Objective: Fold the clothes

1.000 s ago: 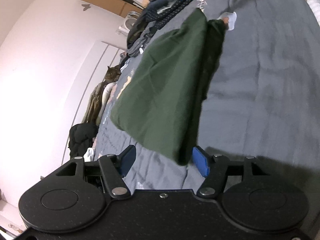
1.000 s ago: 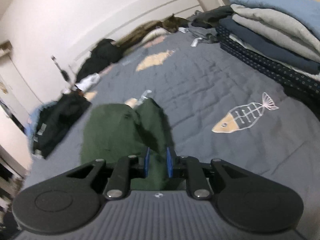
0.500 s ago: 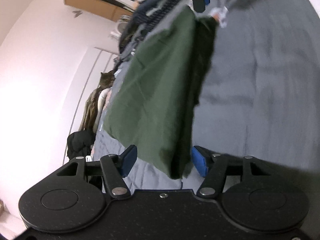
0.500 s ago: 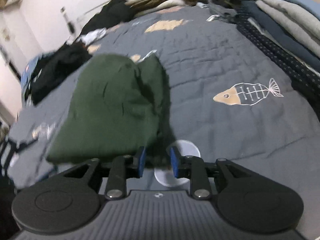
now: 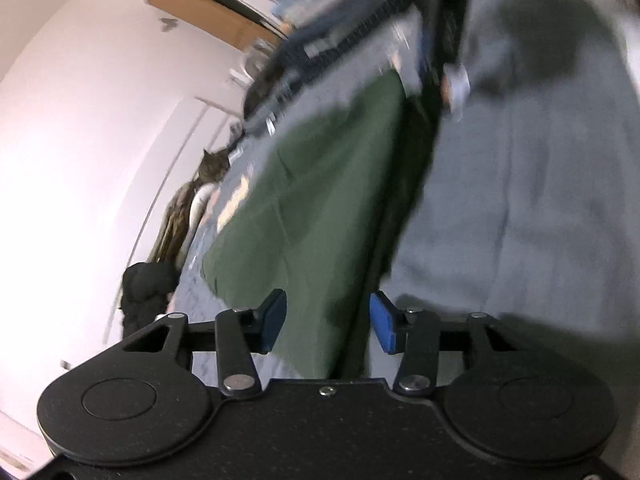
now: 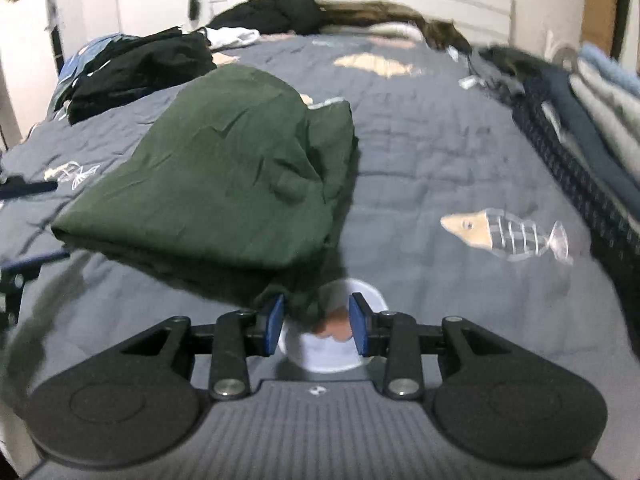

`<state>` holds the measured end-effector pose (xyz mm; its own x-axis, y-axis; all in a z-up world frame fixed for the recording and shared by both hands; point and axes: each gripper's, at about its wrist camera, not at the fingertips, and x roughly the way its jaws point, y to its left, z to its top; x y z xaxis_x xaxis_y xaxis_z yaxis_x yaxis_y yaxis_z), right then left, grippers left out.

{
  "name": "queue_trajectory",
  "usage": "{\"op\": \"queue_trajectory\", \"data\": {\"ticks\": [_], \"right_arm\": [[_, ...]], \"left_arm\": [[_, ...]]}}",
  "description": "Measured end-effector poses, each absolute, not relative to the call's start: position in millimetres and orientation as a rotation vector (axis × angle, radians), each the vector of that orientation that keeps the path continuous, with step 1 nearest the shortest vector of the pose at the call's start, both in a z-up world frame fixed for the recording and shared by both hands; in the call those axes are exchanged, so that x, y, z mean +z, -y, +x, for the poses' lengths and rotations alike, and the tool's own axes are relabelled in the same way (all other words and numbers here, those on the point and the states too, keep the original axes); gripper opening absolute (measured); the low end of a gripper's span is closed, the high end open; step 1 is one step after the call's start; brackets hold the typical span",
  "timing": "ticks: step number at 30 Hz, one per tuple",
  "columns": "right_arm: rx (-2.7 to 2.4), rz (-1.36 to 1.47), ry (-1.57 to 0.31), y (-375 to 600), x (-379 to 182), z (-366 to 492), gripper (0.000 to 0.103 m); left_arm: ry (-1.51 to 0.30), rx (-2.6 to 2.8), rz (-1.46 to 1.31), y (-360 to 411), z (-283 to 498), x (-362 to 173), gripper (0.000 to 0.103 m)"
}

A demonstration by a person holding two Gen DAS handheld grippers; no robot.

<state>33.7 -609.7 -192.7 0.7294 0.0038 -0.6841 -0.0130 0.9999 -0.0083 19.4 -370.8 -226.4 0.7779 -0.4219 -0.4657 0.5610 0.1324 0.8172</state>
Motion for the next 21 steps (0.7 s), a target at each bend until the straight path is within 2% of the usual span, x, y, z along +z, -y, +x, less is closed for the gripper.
{"op": "queue_trajectory", "data": {"ticks": [7, 9, 10, 11, 13, 15, 21], "right_arm": [[0.129, -0.229, -0.728, 586, -205, 36, 0.034], [0.123, -0.243, -0.733, 585, -207, 38, 0.028], [0.117, -0.255, -0.734, 586, -207, 38, 0.017], [0.111, -0.268, -0.735, 587, -207, 38, 0.012], [0.121, -0.307, -0.722, 587, -206, 34, 0.011], [0.139, -0.379, -0.709, 583, -206, 30, 0.01], [0.192, -0.545, -0.696, 582, -208, 23, 0.009]], "left_arm": [[-0.143, -0.688, 1.322, 360, 35, -246, 0.048], [-0.149, -0.692, 1.317, 360, 39, -245, 0.047], [-0.156, -0.7, 1.311, 358, 41, -243, 0.037], [-0.164, -0.707, 1.305, 357, 43, -241, 0.028], [-0.179, -0.723, 1.292, 354, 47, -236, 0.013], [-0.195, -0.738, 1.28, 352, 51, -231, 0.008], [-0.235, -0.792, 1.27, 345, 57, -216, 0.008]]}}
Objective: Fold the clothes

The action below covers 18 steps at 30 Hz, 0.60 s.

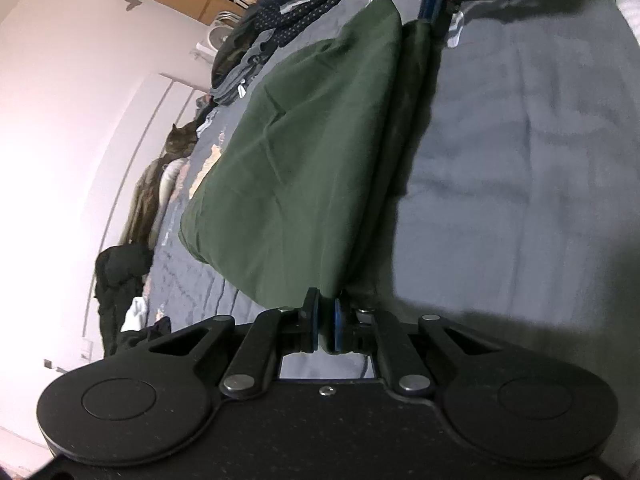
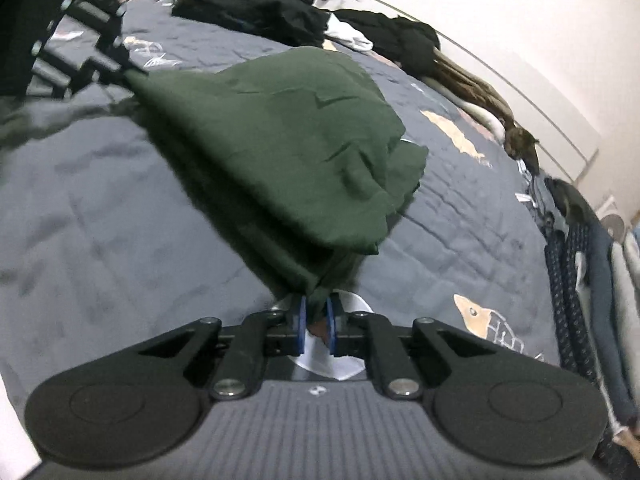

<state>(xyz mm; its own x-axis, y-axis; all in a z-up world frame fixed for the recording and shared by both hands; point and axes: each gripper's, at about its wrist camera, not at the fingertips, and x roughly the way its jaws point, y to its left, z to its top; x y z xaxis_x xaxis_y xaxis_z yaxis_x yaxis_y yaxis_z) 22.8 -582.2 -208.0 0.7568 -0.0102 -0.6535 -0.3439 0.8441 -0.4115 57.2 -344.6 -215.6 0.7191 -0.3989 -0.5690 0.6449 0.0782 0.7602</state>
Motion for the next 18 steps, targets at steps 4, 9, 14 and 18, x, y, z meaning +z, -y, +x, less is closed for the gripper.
{"op": "queue_trajectory", "data": {"ticks": [4, 9, 14, 18], "right_arm": [[0.193, -0.599, -0.698, 583, -210, 20, 0.009], [0.106, -0.579, -0.7, 591, -203, 17, 0.009], [0.076, -0.316, -0.59, 606, -171, 11, 0.014], [0.103, 0.113, -0.473, 632, -146, 9, 0.023]], "left_arm": [[-0.216, -0.791, 1.293, 343, 51, -222, 0.013], [-0.192, -0.788, 1.322, 342, 43, -229, 0.046], [-0.129, -0.785, 1.368, 341, 34, -239, 0.052], [-0.07, -0.731, 1.429, 351, 37, -254, 0.054]]}}
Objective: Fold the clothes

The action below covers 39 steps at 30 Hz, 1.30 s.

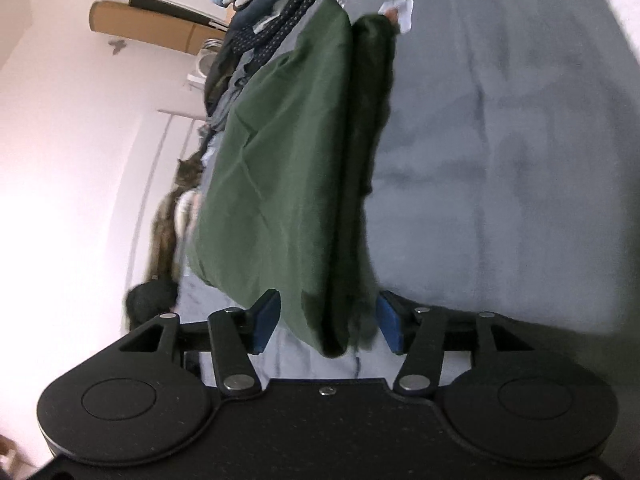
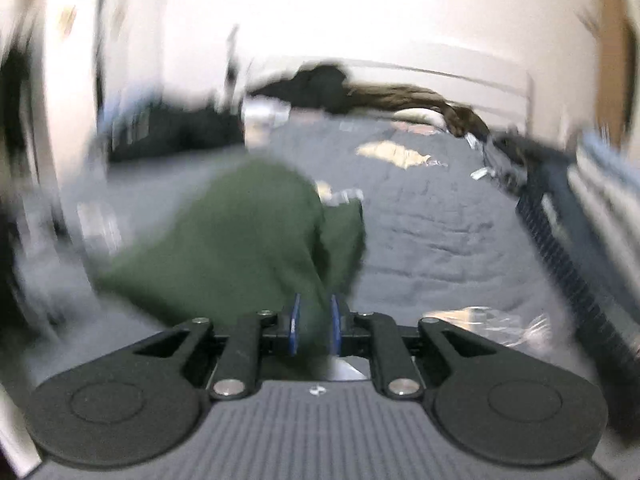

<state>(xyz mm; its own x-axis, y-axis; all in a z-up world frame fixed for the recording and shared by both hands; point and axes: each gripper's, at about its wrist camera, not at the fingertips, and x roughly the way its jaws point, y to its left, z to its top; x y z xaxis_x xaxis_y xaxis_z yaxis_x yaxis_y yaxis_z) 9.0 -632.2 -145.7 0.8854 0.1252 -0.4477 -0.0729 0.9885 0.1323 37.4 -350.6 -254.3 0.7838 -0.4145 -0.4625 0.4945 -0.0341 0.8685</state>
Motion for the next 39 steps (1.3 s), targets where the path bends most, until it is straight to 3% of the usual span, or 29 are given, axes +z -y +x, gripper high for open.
{"op": "queue_trajectory", "data": {"ticks": [1, 2, 4, 5, 6, 7, 10, 20, 24, 26, 27, 29, 30, 31, 36, 39], "right_arm": [[0.114, 0.227, -0.446, 639, -143, 10, 0.034], [0.13, 0.329, -0.433, 642, -144, 13, 0.039], [0.155, 0.412, -0.432, 641, -148, 20, 0.042], [0.162, 0.42, -0.434, 637, -152, 25, 0.042], [0.168, 0.432, -0.439, 634, -156, 30, 0.042], [0.174, 0.452, -0.45, 631, -160, 37, 0.042], [0.164, 0.505, -0.524, 627, -174, 55, 0.042], [0.144, 0.386, -0.653, 609, -184, 58, 0.041], [0.175, 0.34, -0.66, 599, -184, 61, 0.041], [0.171, 0.339, -0.668, 598, -186, 61, 0.042], [0.17, 0.338, -0.673, 598, -187, 62, 0.042], [0.167, 0.339, -0.68, 598, -188, 62, 0.041], [0.167, 0.346, -0.679, 598, -188, 61, 0.041], [0.168, 0.352, -0.679, 599, -188, 60, 0.041], [0.163, 0.39, -0.68, 601, -189, 61, 0.042], [0.163, 0.416, -0.682, 603, -189, 62, 0.042]], "left_arm": [[-0.057, -0.718, 1.439, 354, 39, -258, 0.054], [-0.047, -0.707, 1.444, 356, 41, -261, 0.054], [-0.047, -0.703, 1.44, 360, 45, -263, 0.048], [-0.057, -0.71, 1.436, 361, 47, -263, 0.041], [-0.069, -0.713, 1.433, 362, 50, -263, 0.018], [-0.073, -0.715, 1.431, 361, 51, -262, 0.012], [-0.082, -0.729, 1.396, 356, 53, -248, 0.007], [-0.096, -0.762, 1.396, 335, 51, -214, 0.005], [-0.082, -0.744, 1.444, 335, 48, -224, 0.012], [-0.047, -0.725, 1.48, 340, 45, -244, 0.029], [-0.031, -0.717, 1.497, 342, 43, -253, 0.053], [0.017, -0.699, 1.51, 346, 42, -266, 0.056], [0.023, -0.693, 1.497, 349, 44, -269, 0.055], [0.009, -0.688, 1.467, 352, 47, -268, 0.045], [-0.022, -0.684, 1.413, 357, 54, -260, 0.013], [-0.032, -0.687, 1.405, 357, 56, -254, 0.009]]}}
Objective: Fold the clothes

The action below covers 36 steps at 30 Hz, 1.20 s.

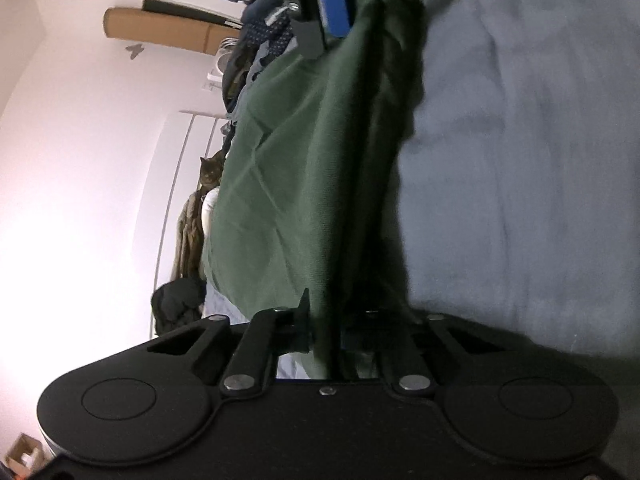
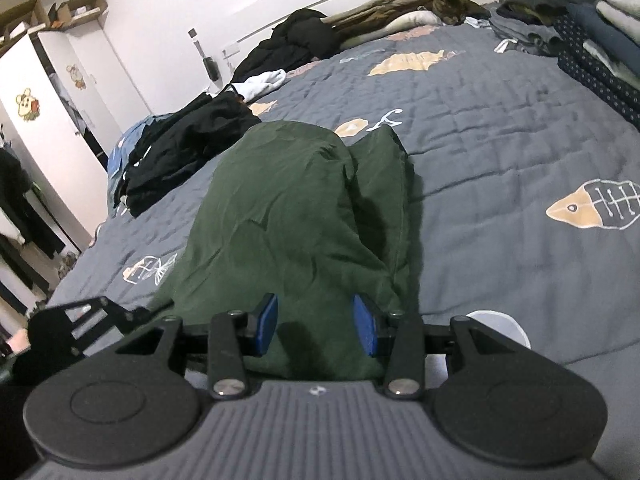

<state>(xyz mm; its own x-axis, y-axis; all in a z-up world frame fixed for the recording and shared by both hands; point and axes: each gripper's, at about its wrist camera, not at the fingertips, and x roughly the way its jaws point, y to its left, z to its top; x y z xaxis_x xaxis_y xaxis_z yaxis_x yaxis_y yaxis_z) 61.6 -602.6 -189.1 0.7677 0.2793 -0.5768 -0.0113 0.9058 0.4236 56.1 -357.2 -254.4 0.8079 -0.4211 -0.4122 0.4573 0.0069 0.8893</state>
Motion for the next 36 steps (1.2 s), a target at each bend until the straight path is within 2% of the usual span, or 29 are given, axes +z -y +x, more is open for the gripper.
{"op": "queue_trajectory", "data": {"ticks": [12, 17, 21, 24, 28, 31, 36], "right_arm": [[0.355, 0.476, -0.773, 589, -179, 53, 0.042], [0.447, 0.509, -0.797, 585, -173, 48, 0.047], [0.44, 0.712, -0.695, 616, -162, 44, 0.055], [0.391, 0.815, -0.591, 638, -153, 49, 0.064], [0.324, 0.841, -0.575, 647, -148, 88, 0.066], [0.324, 0.812, -0.651, 641, -155, 125, 0.066], [0.401, 0.824, -0.735, 624, -171, 161, 0.066]], "left_arm": [[-0.153, -0.736, 1.402, 322, 31, -225, 0.008], [-0.257, -0.772, 1.355, 308, 19, -229, 0.018], [-0.392, -0.805, 1.058, 297, 25, -190, 0.023], [-0.425, -0.776, 0.782, 284, 37, -160, 0.044], [-0.451, -0.713, 0.477, 279, 66, -138, 0.044], [-0.47, -0.68, 0.28, 279, 84, -129, 0.044], [-0.526, -0.639, 0.072, 271, 99, -143, 0.044]]}}
